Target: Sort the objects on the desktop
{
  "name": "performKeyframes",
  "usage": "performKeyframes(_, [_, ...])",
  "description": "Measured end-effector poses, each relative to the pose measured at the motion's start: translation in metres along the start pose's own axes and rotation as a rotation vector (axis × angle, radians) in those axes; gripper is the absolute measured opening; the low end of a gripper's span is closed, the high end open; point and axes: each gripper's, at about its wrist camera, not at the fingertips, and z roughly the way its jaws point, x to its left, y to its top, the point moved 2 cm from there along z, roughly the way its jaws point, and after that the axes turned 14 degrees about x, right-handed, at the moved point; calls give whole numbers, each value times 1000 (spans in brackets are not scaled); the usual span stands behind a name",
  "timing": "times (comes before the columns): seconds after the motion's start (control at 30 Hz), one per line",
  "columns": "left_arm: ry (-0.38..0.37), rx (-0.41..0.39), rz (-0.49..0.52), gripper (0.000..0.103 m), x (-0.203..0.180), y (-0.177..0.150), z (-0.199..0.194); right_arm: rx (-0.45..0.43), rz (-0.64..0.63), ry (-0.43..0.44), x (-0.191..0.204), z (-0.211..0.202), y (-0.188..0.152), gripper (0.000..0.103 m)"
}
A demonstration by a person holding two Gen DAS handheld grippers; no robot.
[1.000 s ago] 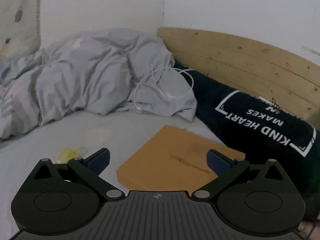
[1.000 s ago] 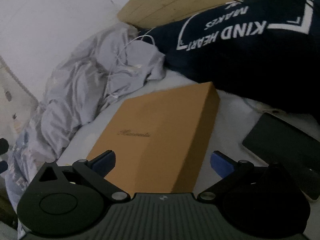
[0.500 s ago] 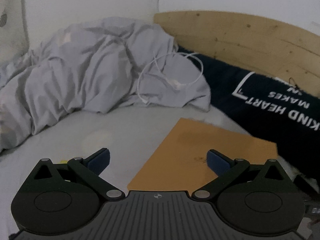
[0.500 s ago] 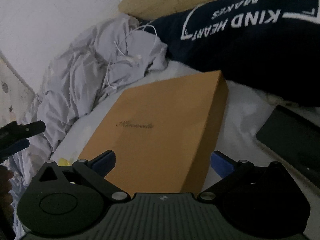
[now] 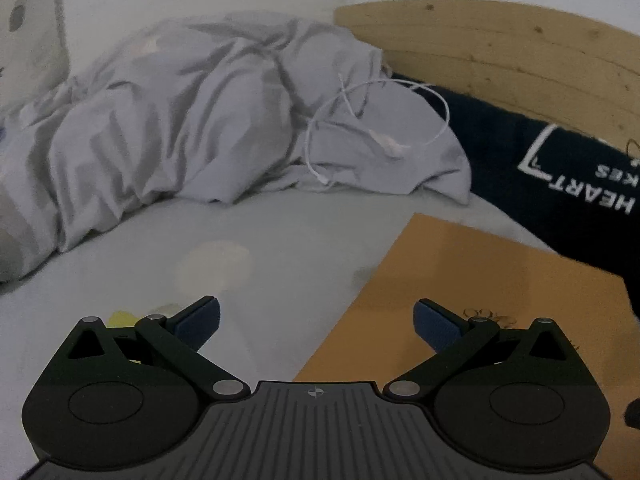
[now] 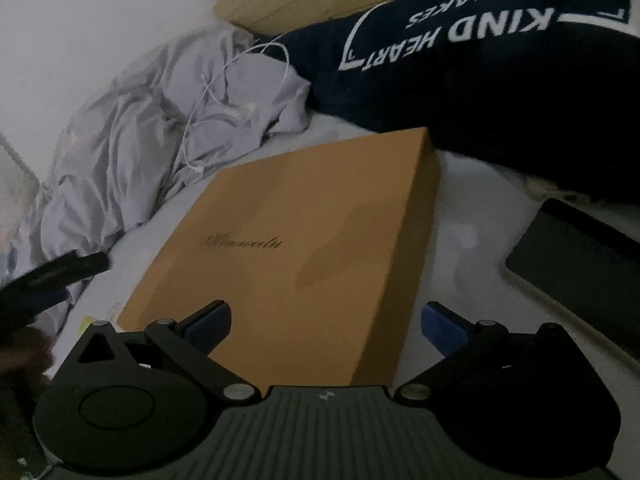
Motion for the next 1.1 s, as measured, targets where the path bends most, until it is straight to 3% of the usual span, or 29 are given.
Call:
performKeyframes(0.37, [-73, 33, 11, 103, 4, -2, 43, -12, -3, -48, 11, 16, -3, 103])
performKeyframes(0.6, [-158, 108, -21, 103, 16, -3, 68, -3, 38, -71, 6, 27, 0, 103])
performKeyframes(1.1, [-274, 117, -78, 103, 18, 5, 91, -16, 47, -77, 7, 37, 3, 103])
